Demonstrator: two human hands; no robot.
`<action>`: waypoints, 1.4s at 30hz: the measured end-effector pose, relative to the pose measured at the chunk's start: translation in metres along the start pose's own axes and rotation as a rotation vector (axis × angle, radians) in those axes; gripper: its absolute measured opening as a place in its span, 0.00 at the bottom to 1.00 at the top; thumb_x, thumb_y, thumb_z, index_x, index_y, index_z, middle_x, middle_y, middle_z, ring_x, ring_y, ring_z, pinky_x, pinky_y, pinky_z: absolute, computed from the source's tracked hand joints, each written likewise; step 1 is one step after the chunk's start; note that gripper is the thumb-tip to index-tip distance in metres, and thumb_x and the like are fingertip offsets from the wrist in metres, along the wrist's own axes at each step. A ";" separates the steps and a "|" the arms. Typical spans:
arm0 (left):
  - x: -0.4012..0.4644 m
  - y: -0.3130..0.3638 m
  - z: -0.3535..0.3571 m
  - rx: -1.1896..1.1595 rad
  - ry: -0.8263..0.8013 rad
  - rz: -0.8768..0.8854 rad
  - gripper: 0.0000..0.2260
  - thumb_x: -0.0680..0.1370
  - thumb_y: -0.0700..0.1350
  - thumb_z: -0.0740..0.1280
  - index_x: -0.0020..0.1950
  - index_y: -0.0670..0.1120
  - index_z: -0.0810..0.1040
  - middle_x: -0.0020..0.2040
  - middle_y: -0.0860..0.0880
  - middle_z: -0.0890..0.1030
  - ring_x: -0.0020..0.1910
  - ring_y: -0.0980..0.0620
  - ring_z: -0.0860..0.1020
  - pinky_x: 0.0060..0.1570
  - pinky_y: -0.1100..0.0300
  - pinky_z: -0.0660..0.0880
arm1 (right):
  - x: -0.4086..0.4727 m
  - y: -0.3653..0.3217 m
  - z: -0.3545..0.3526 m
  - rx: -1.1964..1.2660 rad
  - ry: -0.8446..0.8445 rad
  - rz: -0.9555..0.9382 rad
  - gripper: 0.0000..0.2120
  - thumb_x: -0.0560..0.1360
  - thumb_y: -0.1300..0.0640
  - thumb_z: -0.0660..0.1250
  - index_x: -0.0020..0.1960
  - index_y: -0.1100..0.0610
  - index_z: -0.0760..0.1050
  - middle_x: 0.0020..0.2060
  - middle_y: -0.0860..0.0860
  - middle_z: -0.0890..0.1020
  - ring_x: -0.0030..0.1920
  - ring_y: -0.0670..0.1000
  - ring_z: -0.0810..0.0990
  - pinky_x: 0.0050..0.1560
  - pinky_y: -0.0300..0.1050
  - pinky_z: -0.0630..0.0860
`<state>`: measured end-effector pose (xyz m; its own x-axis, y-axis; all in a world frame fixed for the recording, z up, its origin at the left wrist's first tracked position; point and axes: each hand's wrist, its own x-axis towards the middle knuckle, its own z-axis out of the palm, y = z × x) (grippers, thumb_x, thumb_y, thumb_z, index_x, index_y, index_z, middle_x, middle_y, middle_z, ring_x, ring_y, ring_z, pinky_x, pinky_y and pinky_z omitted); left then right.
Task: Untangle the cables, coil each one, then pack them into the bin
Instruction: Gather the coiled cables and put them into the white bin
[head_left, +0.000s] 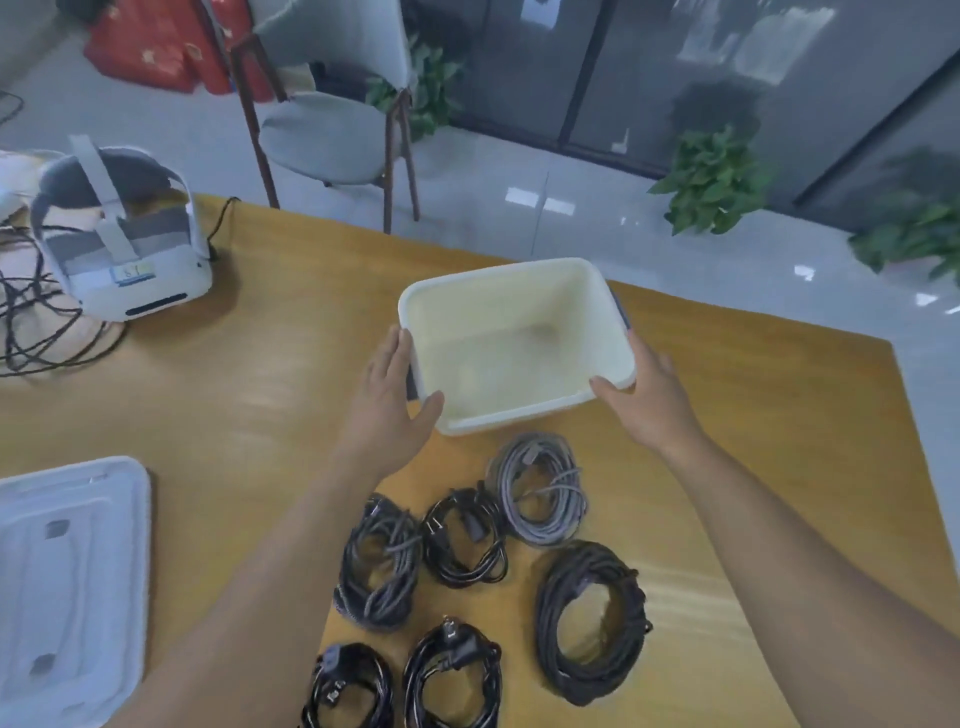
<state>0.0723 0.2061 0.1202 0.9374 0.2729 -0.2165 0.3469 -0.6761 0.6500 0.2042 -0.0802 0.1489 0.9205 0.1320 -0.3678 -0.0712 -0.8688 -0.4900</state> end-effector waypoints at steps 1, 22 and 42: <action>0.007 0.009 0.009 -0.007 -0.024 0.023 0.38 0.84 0.53 0.63 0.85 0.48 0.43 0.85 0.53 0.43 0.84 0.51 0.45 0.82 0.49 0.49 | -0.001 0.014 -0.008 0.006 0.007 0.026 0.40 0.81 0.41 0.67 0.85 0.45 0.49 0.83 0.53 0.54 0.79 0.59 0.63 0.71 0.56 0.68; -0.050 0.087 0.087 -0.044 -0.257 0.100 0.40 0.83 0.42 0.64 0.85 0.51 0.40 0.85 0.57 0.40 0.84 0.54 0.45 0.80 0.47 0.56 | -0.120 0.152 -0.025 0.187 0.127 0.196 0.41 0.79 0.40 0.68 0.85 0.43 0.49 0.77 0.54 0.64 0.69 0.59 0.72 0.54 0.49 0.69; -0.201 0.046 0.144 -0.028 -0.087 0.041 0.30 0.84 0.59 0.61 0.84 0.52 0.57 0.81 0.55 0.62 0.80 0.52 0.60 0.75 0.45 0.68 | -0.243 0.240 0.069 0.150 -0.034 0.019 0.36 0.80 0.35 0.60 0.83 0.46 0.55 0.64 0.43 0.71 0.48 0.43 0.77 0.46 0.40 0.73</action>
<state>-0.0961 0.0219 0.0887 0.9503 0.1838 -0.2512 0.3084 -0.6654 0.6798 -0.0635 -0.2874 0.0665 0.9052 0.1345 -0.4031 -0.1471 -0.7907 -0.5943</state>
